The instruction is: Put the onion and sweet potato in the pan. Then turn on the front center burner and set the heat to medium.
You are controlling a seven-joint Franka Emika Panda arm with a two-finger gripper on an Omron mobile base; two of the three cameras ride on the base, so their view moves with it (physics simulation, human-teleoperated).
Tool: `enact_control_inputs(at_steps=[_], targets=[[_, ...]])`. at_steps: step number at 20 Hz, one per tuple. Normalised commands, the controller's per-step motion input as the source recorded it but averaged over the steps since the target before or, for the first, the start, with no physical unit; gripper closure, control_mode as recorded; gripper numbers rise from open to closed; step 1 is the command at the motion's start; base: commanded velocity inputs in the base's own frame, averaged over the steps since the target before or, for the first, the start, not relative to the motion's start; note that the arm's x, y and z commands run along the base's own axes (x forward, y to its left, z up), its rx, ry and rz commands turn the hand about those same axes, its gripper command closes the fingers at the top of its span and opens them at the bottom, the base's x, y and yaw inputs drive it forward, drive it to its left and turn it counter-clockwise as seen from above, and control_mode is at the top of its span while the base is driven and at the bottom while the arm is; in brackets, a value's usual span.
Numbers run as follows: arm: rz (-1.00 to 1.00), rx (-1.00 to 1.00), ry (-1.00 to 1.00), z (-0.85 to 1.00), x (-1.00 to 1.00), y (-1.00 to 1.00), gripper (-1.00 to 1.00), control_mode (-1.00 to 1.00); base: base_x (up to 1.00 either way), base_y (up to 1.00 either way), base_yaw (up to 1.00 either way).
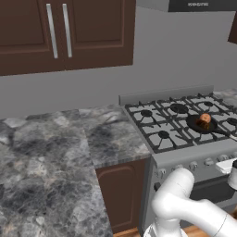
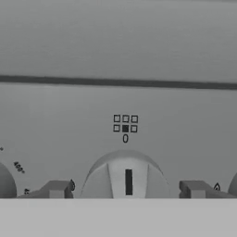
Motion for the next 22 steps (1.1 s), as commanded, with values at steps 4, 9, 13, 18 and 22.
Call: enact_control_inputs(at_steps=[4,9,13,18,22], targets=[[0.02,-0.11,-0.13,-0.06,-0.24,-0.01,1.0,-1.0,0.0,0.0,0.0],[0.02,-0.18,-0.06,-0.01,-0.01,-0.05,1.0,-1.0,0.0,0.0,0.0],[0.03,-0.11,0.0,0.0,0.0,-0.09,1.0,-1.0,0.0,0.0,0.0],[0.0,-0.2,0.0,0.0,0.0,-0.13,1.0,-1.0,0.0,0.0,0.0],[0.0,-0.21,0.0,-0.01,0.0,-0.07,1.0,-1.0,0.0,0.0,0.0]])
